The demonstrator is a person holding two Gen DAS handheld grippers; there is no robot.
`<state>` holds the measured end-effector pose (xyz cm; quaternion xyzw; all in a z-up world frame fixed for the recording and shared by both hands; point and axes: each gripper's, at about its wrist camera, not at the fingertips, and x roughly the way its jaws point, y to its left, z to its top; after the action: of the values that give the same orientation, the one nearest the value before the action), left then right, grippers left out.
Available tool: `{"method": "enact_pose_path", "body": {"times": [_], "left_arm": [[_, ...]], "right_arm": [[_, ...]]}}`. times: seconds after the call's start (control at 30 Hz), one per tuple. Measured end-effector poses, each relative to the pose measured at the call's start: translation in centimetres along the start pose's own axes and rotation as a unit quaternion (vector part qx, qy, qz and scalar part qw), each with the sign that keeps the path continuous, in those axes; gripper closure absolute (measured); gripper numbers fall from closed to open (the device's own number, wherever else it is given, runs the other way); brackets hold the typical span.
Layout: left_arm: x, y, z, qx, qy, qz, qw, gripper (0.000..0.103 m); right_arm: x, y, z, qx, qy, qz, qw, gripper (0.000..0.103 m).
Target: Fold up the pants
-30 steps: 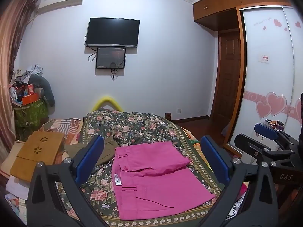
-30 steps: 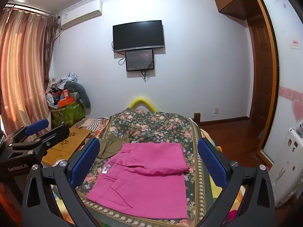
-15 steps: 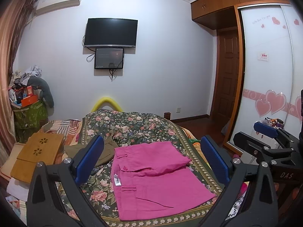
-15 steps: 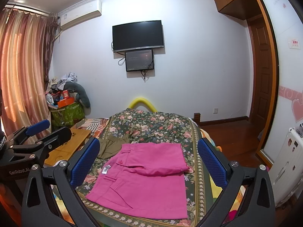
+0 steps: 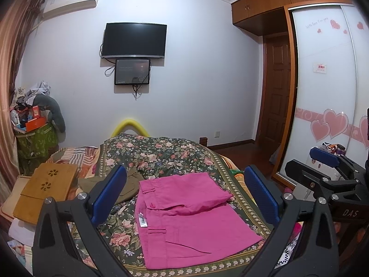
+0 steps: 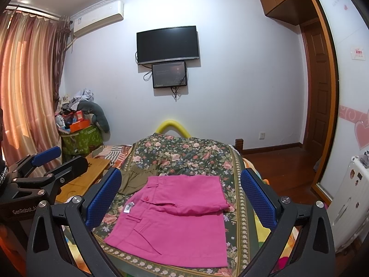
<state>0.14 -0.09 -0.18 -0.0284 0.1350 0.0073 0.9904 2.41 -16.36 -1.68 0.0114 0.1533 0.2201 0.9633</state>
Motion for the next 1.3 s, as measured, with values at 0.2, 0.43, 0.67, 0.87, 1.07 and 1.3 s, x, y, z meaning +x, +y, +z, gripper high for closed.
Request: {"method": "enact_pose_path", "body": {"times": [0.2, 0.43, 0.67, 0.87, 1.07, 1.3], "left_arm": [[0.06, -0.12, 0.06, -0.002, 0.001, -0.001, 1.0000, 0.000], [0.13, -0.18, -0.02, -0.002, 0.001, -0.001, 1.0000, 0.000], [0.18, -0.26, 0.02, -0.002, 0.001, -0.001, 1.0000, 0.000], [0.28, -0.32, 0.06, -0.001, 0.001, -0.001, 1.0000, 0.000], [0.35, -0.35, 0.00, 0.001, 0.002, 0.000, 1.0000, 0.000], [0.79, -0.54, -0.08, 0.004, 0.006, 0.002, 1.0000, 0.000]], "right_arm": [[-0.08, 0.02, -0.05, 0.000, -0.001, 0.000, 1.000, 0.000], [-0.21, 0.00, 0.05, 0.000, -0.001, 0.000, 1.000, 0.000], [-0.21, -0.01, 0.04, 0.000, -0.002, 0.000, 1.000, 0.001], [-0.23, 0.03, 0.04, 0.000, -0.002, 0.000, 1.000, 0.000], [-0.24, 0.02, 0.03, 0.000, -0.002, 0.000, 1.000, 0.001], [-0.30, -0.02, 0.22, 0.003, -0.003, 0.000, 1.000, 0.000]]}}
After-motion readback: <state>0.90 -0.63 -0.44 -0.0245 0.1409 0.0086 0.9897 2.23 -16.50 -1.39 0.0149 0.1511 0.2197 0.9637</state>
